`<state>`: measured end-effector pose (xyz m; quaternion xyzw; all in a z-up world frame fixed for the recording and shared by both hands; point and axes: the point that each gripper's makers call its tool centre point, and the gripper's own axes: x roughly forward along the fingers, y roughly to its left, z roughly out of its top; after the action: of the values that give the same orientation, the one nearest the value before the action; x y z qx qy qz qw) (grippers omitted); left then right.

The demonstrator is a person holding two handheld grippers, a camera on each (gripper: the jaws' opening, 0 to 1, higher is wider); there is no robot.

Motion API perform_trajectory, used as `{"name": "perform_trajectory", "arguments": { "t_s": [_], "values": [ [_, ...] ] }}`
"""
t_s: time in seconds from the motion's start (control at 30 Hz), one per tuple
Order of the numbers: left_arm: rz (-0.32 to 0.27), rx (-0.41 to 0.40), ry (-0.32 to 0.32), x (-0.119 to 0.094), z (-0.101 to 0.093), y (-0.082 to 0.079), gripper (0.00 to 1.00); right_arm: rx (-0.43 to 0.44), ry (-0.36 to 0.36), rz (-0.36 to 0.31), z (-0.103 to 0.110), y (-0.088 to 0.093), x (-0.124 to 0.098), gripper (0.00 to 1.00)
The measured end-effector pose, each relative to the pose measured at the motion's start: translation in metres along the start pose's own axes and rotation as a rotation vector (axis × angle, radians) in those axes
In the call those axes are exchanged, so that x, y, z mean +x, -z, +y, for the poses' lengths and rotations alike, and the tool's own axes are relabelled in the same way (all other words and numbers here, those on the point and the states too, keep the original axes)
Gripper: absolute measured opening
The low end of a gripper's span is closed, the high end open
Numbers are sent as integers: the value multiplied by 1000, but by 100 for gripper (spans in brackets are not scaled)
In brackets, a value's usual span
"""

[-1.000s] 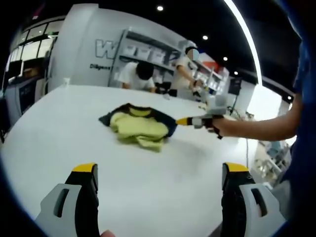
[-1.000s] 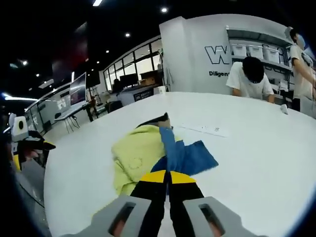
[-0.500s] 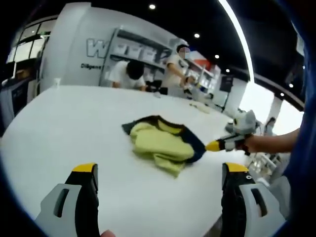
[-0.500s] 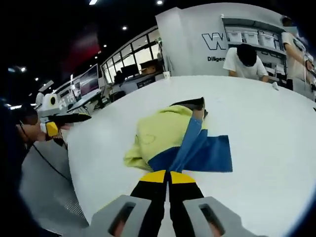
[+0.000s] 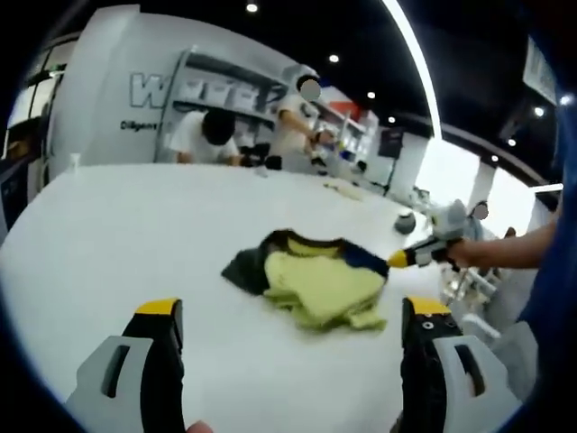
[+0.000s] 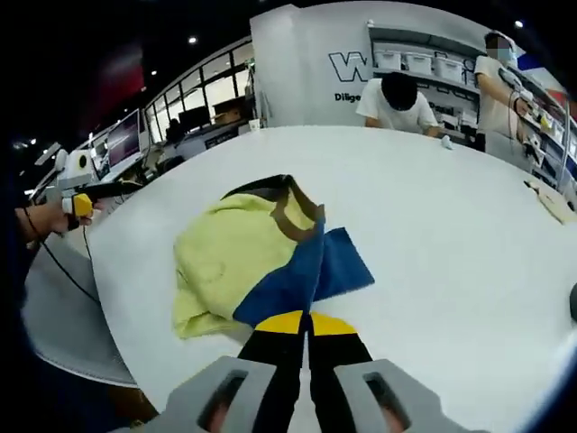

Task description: Fold the garment on the visible template until the final outline fits inside the template.

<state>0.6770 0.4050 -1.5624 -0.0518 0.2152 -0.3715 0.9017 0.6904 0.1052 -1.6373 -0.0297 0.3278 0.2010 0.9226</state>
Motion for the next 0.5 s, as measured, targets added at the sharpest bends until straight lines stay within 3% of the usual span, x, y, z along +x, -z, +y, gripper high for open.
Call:
{"name": "perform_trajectory", "arguments": {
  "t_s": [0.1, 0.23, 0.33, 0.5],
  "values": [
    [3, 11, 18, 17, 6, -7, 89, -10, 43, -11, -14, -12, 14, 0],
    [-10, 7, 41, 45, 12, -20, 80, 41, 65, -53, -16, -34, 28, 0],
    [-4, 8, 45, 62, 18, -23, 71, 47, 65, -63, -20, -38, 39, 0],
    [34, 12, 49, 94, 26, -18, 53, 63, 63, -74, -16, -38, 38, 0]
  ]
}}
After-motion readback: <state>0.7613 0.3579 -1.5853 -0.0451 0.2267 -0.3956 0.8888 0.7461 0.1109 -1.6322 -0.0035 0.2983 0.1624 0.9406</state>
